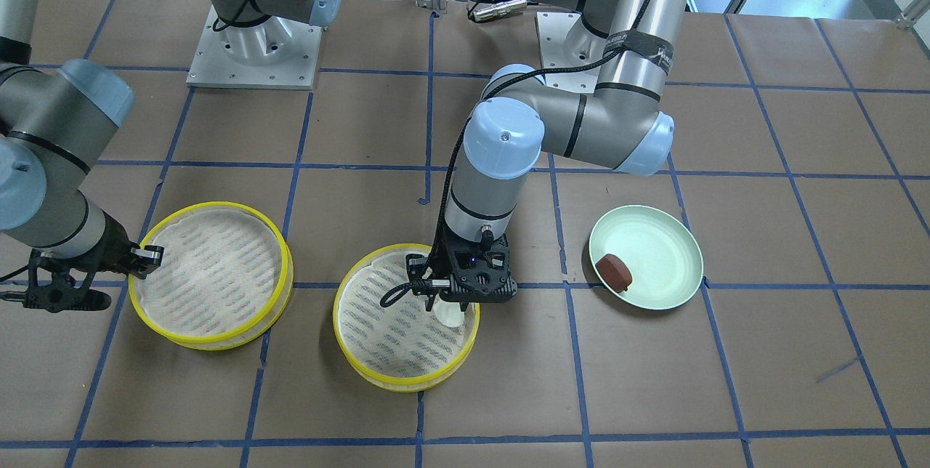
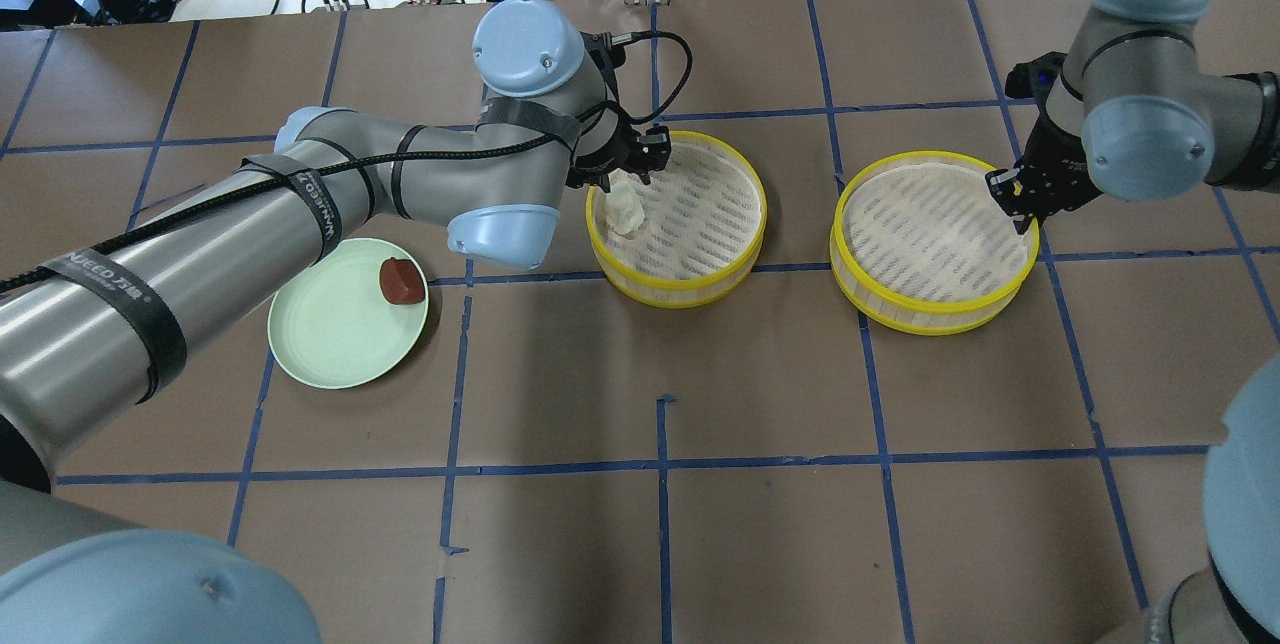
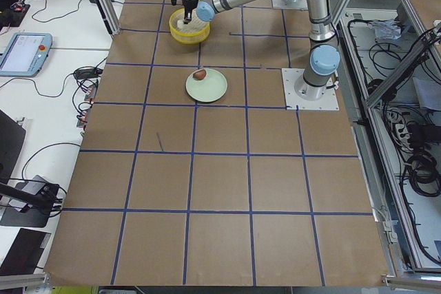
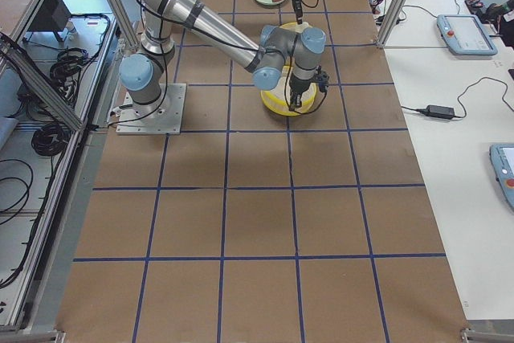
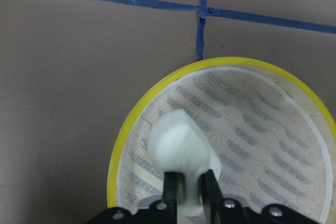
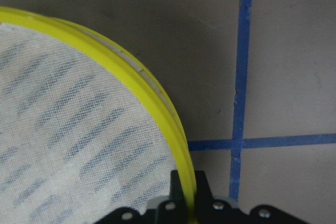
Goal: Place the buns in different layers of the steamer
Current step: 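Carry the white bun with the left gripper into the bottom steamer layer and release, then stack the layer back with right gripper while left reaches the brown bun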
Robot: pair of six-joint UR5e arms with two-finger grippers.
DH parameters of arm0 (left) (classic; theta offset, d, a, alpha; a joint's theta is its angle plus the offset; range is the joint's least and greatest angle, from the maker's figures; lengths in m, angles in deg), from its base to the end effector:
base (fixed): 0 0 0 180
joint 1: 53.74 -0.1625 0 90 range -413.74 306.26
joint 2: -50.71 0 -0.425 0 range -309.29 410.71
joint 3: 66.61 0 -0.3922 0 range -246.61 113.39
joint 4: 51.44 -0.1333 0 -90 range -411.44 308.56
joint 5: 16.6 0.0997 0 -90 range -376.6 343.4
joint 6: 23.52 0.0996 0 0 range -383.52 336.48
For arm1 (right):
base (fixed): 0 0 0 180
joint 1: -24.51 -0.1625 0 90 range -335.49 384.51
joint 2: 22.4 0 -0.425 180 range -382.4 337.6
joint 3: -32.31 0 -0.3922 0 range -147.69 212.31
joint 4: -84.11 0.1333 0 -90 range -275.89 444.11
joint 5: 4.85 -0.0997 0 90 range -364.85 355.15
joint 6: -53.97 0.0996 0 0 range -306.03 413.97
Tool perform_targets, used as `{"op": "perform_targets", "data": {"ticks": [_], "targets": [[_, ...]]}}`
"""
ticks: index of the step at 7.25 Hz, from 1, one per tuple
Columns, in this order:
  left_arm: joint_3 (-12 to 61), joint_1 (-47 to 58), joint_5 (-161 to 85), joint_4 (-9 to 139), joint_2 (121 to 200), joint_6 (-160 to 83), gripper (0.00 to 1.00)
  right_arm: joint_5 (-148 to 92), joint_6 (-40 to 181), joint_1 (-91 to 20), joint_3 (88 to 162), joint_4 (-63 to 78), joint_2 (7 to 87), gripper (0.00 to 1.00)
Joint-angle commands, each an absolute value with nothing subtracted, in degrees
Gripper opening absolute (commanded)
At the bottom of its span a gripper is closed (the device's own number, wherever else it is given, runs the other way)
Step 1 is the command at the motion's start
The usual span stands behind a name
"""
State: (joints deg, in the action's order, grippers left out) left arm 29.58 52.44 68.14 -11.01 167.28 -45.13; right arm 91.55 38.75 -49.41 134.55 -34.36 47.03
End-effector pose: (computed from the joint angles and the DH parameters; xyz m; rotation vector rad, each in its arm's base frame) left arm -0.3163 -0.5788 0.2643 0.1192 -2.9356 0.3670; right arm -0.0407 -0.5824 0.2416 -0.0164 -3.0504 -0.1573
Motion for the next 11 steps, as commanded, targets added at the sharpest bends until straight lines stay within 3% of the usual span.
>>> {"op": "perform_targets", "data": {"ticks": [1, 4, 6, 8, 11], "targets": [[30.2, 51.8, 69.2, -11.1, 164.8, -41.5, 1.00, 91.4, 38.7, -49.4, 134.6, -34.4, 46.9, 0.06], [32.4, 44.4, 78.0, 1.8, 158.5, -31.0, 1.00, 85.5, 43.5, -49.7, 130.6, -32.0, 50.3, 0.05], [39.6, 35.3, 77.7, 1.9, 156.4, -17.4, 1.00, 81.9, 57.2, -52.8, 129.0, -30.1, 52.6, 0.05], [42.1, 28.2, 77.3, 2.0, 157.0, -11.4, 1.00, 81.2, 73.1, -63.1, 126.4, -31.2, 50.6, 0.05], [42.3, 27.9, 77.2, 2.1, 160.6, -12.1, 1.00, 81.6, 86.0, -71.6, 126.0, -34.8, 46.2, 0.05]]}}
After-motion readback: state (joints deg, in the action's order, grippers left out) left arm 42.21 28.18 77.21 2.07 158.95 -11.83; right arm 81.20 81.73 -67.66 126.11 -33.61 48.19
